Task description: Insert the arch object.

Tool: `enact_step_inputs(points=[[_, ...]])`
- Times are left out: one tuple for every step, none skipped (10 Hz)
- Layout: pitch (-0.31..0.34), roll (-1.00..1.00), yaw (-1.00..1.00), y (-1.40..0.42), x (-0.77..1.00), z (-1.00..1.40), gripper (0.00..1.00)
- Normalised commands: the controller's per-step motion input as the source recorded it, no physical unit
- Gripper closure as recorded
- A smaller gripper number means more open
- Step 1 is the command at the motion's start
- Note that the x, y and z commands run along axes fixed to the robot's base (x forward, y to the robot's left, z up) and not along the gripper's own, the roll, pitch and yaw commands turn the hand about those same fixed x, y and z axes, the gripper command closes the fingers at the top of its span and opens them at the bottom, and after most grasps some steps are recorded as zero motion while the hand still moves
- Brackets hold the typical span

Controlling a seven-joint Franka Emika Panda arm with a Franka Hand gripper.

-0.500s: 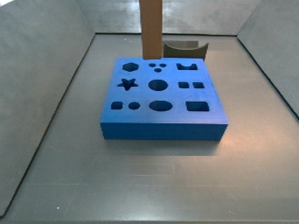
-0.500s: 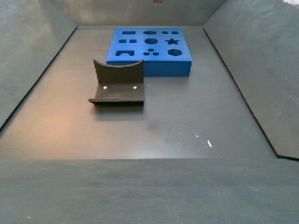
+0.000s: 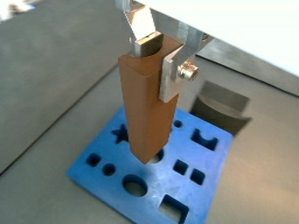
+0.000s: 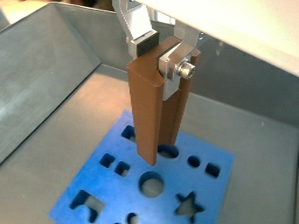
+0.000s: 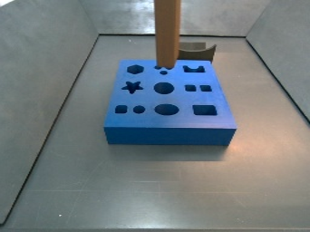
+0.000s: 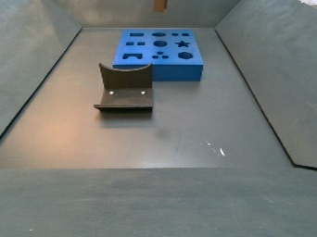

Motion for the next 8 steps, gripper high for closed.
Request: enact_step_inputs(points=[[0.047,0.04,-0.49,0.43,0.63,-0.32,1.00],[0.053,0.03,-0.37,0.55,0.59,-0.27,1.00],[0.041,0.00,-0.30,0.62,0.57,-0.22,1.00],[0.036,0.00,-0.21,0.71,0.55,-0.13,1.00],[0.063,0.00,-0.13,0.71,0.63,-0.05,1.00],[0.101,0.00,-0.15,0.57,0.78,-0.02,1.00],[0.080,0.00,-0.27,0.40,0.88,0.00,1.00],[0.000,0.00,-0.46,0.39,0.78,0.00,1.00]])
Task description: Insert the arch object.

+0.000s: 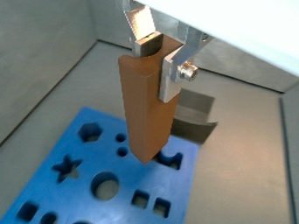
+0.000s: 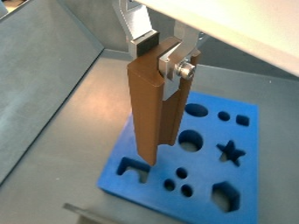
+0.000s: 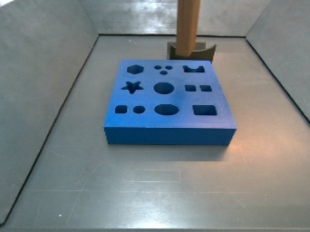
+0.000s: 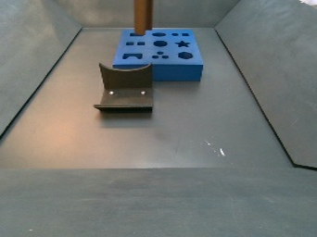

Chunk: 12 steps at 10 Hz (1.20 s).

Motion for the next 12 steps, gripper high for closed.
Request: enact_step_inputs(points=[[0.000,0.00,-0.71,0.29,0.50,0.00,1.00],[0.000,0.01,-0.89,0.15,0.24,-0.11,1.00],[0.000,0.03,-0.97,0.07,0.08,-0.16,1.00],[0.000,0.02,-1.00,0.03,0.05,-0.13,1.00],[0.000,0.02,-1.00,0.02,0.05,-0.13,1.00],[0.000,0.03,-1.00,0.00,0.00,-0.15,1.00],[0.000,0.05,-1.00,0.00,0.00,-0.17,1.00],[0.000,0.05,-1.00,0.00,0.00,-0.18,1.00],[-0.019,0.09,-1.00,0.00,0.00,-0.27,1.00],[-0.026,0.14,-0.99,0.00,0.12,-0.34,1.00],[-0.016,0.18,-0.93,0.00,0.21,-0.39,1.00],[-0.019,0.19,-0.92,0.00,0.22,-0.39,1.00]])
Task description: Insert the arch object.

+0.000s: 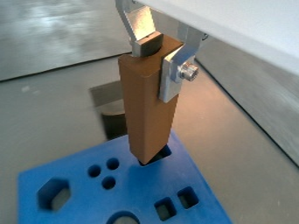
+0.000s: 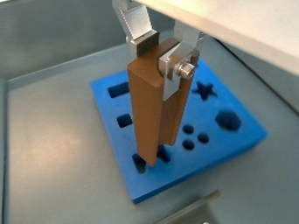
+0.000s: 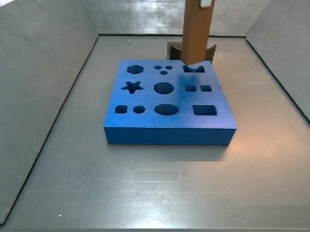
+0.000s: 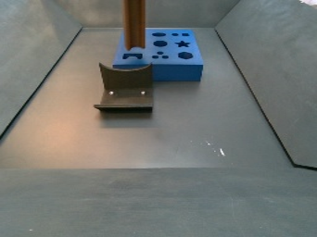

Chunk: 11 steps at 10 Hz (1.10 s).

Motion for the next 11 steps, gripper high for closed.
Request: enact_step_inputs(points=[[-0.017,0.18,-0.92,0.00,0.20,-0.39,1.00],[-0.026,0.13,-0.97,0.00,0.12,-0.34,1.00],[0.000,0.09,-0.95,0.00,0.11,-0.21,1.00],[0.000,0.12,-0.90,0.00,0.08,-0.17,1.00],[0.041,0.16,-0.77,0.00,0.10,-0.16,1.00],[0.067,0.15,-0.68,-0.11,0.11,-0.28,1.00],[0.001,0.17,-0.43,-0.15,0.00,-0.33,1.00],[-0.017,0.12,-0.09,-0.15,0.00,-0.37,1.00],[-0.033,0.08,0.00,-0.10,0.00,-0.39,1.00],[-0.020,0.10,0.00,-0.04,0.00,-0.36,1.00],[0.000,0.11,0.00,-0.02,0.06,-0.35,1.00]])
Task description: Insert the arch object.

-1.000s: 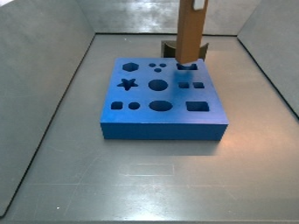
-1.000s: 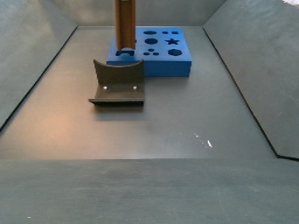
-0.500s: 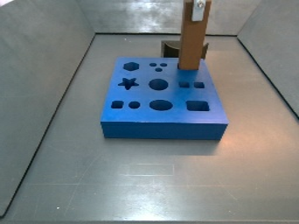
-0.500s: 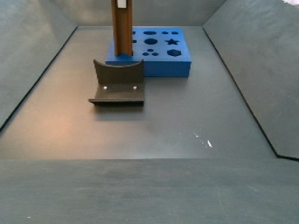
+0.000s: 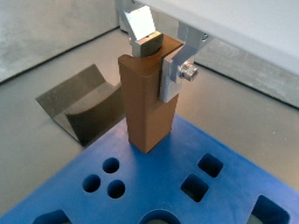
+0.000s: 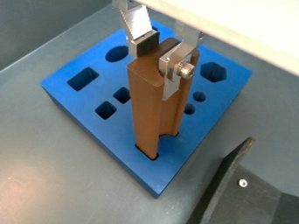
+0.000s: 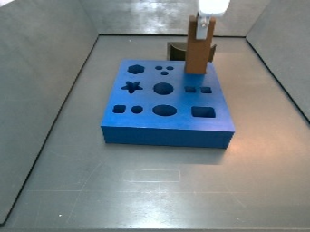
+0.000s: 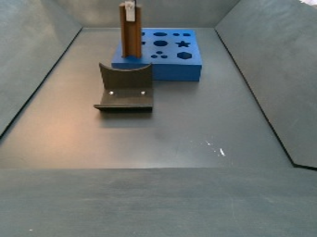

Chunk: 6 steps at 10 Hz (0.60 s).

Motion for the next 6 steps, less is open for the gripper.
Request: enact_step_inputs(points=[[0.000,0.07,0.00,0.00,0.06,-0.27,1.00],[0.000,0.00,0.00,0.00,0.07,-0.26,1.00],[0.000,0.00,0.00,0.00,0.09,-0.28,1.00],[-0.053,0.00,0.00,0.00,0.00,-0.25,1.00],[-0.126,-0.17,-0.17,0.21,0.00,-0.14,1.00],[0.000,0.00,0.00,0.00,0.00,0.00,1.00]])
